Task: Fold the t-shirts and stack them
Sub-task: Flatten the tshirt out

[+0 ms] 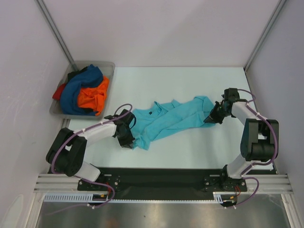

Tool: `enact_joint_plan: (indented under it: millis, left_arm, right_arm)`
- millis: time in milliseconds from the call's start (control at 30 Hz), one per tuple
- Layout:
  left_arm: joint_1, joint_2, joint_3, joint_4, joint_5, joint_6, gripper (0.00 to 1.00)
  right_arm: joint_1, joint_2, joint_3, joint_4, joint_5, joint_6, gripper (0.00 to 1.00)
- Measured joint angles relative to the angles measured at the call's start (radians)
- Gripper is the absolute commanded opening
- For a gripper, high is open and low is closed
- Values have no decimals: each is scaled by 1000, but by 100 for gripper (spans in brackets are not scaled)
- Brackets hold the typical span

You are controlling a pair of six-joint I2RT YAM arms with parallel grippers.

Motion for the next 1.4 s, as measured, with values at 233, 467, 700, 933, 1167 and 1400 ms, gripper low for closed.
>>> enact_joint_plan:
  millis: [233, 467, 700, 933, 1167, 1400]
  left_arm:
    - [2, -71, 137, -131, -196, 88, 0]
    - [2, -180, 431, -183, -373, 222, 0]
    - [3, -235, 694, -143, -483, 422, 0]
    - [7, -198, 924, -1, -583, 647, 0]
    - [24, -90, 1046, 338, -636, 882, 0]
    - [55, 174, 1366, 531, -606, 1004, 0]
  right_arm:
    - [0, -5, 42, -41, 28, 0, 0]
    - [-8, -67, 174, -86, 98, 19, 0]
    - [-33, -130, 406, -142, 179, 27, 0]
    - [-94, -184, 614, -85, 209, 41, 0]
    - [-103, -169, 745, 142, 208, 74, 0]
    - [-103, -41, 943, 367, 196, 81, 0]
